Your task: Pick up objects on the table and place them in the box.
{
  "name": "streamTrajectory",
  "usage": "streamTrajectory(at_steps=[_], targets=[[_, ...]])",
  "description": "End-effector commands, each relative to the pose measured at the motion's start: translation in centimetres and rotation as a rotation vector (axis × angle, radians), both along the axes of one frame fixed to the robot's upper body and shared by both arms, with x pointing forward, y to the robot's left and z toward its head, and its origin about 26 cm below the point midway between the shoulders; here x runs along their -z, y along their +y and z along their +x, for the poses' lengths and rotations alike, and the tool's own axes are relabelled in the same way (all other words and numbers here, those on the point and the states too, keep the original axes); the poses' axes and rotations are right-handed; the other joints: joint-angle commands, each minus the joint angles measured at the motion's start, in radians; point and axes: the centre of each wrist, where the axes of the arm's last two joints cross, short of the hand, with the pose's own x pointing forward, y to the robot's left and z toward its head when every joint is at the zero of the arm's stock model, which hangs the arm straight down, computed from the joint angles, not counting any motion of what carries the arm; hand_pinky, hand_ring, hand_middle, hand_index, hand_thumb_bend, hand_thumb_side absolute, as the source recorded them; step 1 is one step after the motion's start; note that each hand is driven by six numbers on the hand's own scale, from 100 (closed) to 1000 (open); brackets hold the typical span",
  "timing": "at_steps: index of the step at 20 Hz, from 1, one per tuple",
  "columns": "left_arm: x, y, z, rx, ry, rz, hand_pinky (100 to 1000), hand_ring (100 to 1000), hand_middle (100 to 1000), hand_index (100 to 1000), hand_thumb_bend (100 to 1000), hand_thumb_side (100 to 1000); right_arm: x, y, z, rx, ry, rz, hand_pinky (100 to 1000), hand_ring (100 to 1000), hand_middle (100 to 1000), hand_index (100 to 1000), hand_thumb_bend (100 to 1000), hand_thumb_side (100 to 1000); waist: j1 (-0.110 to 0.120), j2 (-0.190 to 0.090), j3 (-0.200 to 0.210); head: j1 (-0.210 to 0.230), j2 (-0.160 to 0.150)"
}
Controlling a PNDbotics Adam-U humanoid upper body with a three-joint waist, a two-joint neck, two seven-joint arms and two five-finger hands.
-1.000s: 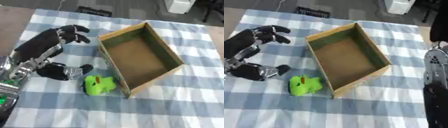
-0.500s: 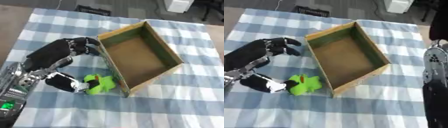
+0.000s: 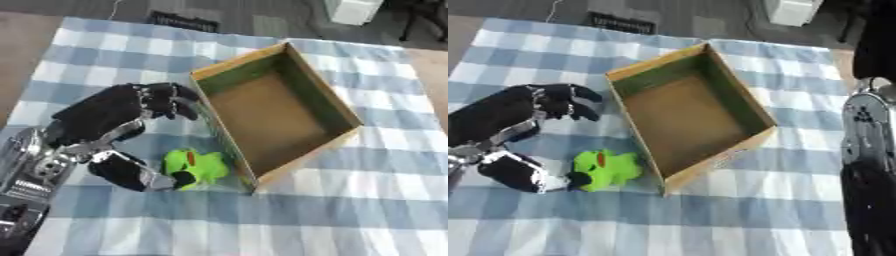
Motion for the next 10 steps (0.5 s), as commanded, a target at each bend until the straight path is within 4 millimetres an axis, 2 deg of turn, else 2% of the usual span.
streamTrajectory(at_steps=[1,6,10], targets=[[-0.44,-0.11,-0.12,0.014,0.005,0.012,471,606,821,785,530,662,-0.85,0.01,-0.35,-0.004,-0.034,-0.005,552,520,504,612,100,742,0.005,-0.011,-0.002,-0.01,0.002],[-0.39,-0.09,-0.14,0.015,0.041,0.065,499,627,829,797,551,633,-0.86,0.03,-0.35,-0.004,-0.034,-0.005,551,520,504,612,100,742,0.005,-0.011,-0.002,-0.011,0.002],[-0.32,-0.08,-0.16,0.008,0.078,0.116,492,638,834,802,546,597,-0.89,0.06,-0.34,-0.006,-0.036,-0.006,551,520,504,612,100,742,0.005,-0.009,-0.003,-0.039,-0.026]])
